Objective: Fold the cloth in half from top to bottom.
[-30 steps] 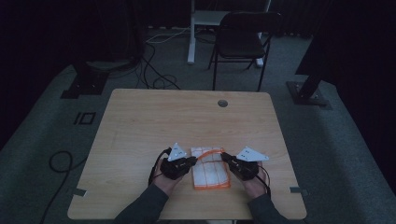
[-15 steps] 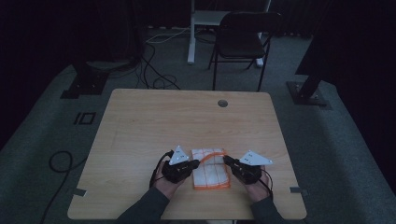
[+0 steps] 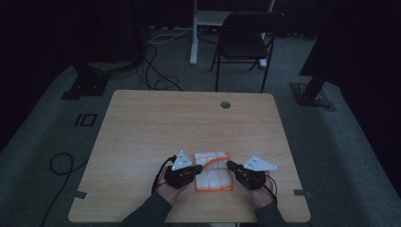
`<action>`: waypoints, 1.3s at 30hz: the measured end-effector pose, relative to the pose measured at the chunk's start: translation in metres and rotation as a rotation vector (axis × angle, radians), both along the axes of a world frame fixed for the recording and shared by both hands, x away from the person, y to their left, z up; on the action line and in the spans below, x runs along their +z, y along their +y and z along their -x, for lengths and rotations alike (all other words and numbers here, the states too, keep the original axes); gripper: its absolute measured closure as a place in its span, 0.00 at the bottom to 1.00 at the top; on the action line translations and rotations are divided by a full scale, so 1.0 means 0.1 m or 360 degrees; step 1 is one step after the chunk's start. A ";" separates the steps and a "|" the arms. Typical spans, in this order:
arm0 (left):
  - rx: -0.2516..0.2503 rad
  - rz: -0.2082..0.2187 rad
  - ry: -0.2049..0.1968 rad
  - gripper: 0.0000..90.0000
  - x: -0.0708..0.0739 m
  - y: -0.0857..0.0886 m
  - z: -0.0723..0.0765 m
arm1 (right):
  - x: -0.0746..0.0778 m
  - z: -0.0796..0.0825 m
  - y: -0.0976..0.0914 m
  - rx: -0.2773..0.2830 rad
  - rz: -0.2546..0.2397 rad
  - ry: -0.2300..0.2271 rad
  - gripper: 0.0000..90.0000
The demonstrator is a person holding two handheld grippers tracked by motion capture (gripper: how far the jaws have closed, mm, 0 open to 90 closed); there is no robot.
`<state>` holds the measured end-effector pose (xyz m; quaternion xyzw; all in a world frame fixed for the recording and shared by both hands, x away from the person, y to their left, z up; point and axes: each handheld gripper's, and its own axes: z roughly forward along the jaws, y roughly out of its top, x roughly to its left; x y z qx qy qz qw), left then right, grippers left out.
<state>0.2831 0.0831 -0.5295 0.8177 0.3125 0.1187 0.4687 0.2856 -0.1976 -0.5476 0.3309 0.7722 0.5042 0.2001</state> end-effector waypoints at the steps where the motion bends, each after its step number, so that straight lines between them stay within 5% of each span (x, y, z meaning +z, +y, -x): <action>1: -0.0002 -0.0001 0.0001 0.97 0.00 0.00 0.00 | 0.00 0.00 0.00 -0.0001 -0.0001 0.0001 0.96; 25: -0.0047 -0.0012 0.0007 0.97 -0.03 -0.03 0.13 | -0.03 0.13 -0.06 0.0015 -0.0001 0.0031 0.95; 39: -0.0053 -0.0050 0.0059 0.97 -0.17 -0.02 0.17 | -0.11 0.18 -0.08 0.0062 0.0047 0.0085 0.89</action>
